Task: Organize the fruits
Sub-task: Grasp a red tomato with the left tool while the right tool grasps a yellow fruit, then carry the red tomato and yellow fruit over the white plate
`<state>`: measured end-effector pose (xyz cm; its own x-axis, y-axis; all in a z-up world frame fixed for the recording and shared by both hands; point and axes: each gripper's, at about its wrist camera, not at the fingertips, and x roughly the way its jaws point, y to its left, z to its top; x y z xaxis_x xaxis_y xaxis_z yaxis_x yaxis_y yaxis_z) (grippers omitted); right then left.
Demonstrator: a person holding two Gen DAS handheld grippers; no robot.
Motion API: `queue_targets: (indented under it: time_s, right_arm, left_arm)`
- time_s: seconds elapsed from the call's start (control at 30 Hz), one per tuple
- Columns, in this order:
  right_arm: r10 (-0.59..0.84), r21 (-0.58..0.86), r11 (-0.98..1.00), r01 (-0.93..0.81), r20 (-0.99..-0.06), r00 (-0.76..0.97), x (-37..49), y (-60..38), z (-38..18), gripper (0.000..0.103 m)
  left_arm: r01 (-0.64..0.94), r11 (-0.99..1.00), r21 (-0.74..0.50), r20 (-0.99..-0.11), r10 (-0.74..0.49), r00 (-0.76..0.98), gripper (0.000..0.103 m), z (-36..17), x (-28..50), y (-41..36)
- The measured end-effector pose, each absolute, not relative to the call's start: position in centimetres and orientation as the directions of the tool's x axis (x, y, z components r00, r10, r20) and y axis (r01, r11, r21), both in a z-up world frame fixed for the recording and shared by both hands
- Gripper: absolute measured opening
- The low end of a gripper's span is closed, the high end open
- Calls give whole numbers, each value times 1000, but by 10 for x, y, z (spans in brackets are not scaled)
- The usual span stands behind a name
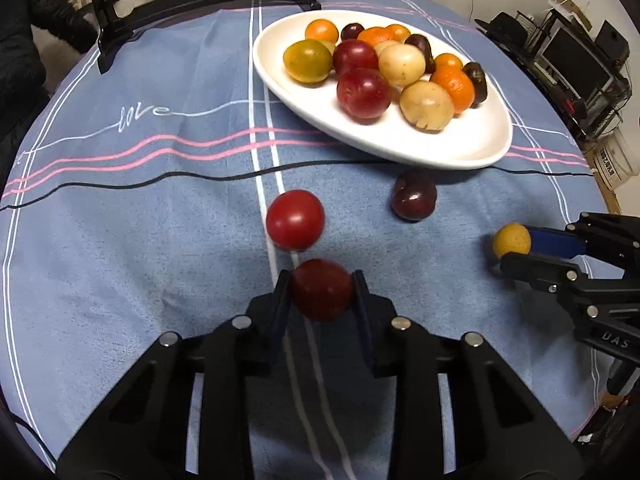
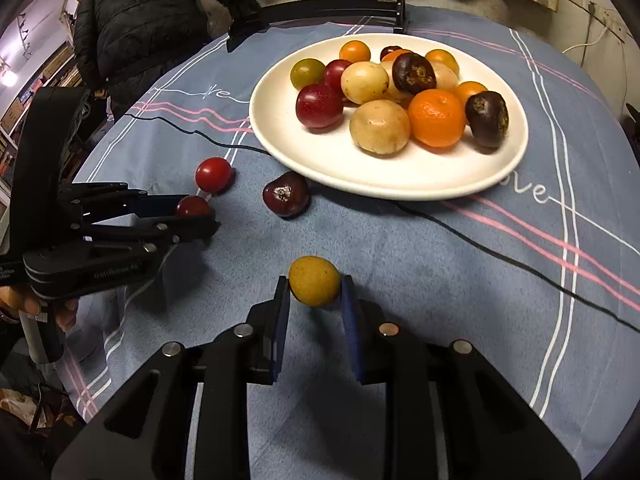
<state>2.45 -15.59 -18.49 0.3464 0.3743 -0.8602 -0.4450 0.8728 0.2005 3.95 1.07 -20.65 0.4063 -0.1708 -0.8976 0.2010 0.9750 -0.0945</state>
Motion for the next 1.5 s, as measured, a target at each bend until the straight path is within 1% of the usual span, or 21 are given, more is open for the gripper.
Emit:
queue_targets:
  time_s: [0.17,0.3,0.5,0.77,0.93,1.03,1.13,1.5]
  right_arm:
    - [371,198,878,-436,-857,358,14,-159,-179,25]
    - [375,201,883,-425,-846,379,5,-160,-168,25]
    - [378,176,888,-425,-805,457,-1,-160,-130,26]
    - [401,163,901,-403,-671,624,16,-173,-46,26]
    - [408,187,908,-374,-588,698,33,-191,-6,26]
    - [402,191,913,-360,-566,720,42,-197,6,26]
    - [397,191,916,-353,-561,727,47,-199,5,26]
    - [412,241,910,-337,-610,677,68,-200,-26,26]
  left_arm:
    - [215,972,-94,-885,-181,430,31,-192,29,13]
    - [230,969,-85,-864,-187,467,31,-170,22,13]
    - [259,964,-62,-809,-201,552,30,-123,27,10]
    - [290,957,23,-713,-188,676,30,-48,50,-11]
    - [301,951,72,-656,-182,733,30,-17,56,-28]
    - [308,948,75,-647,-189,738,30,-12,60,-34]
    - [309,948,79,-649,-187,737,30,-14,65,-38]
    - [296,953,69,-699,-166,695,30,-40,93,-38]
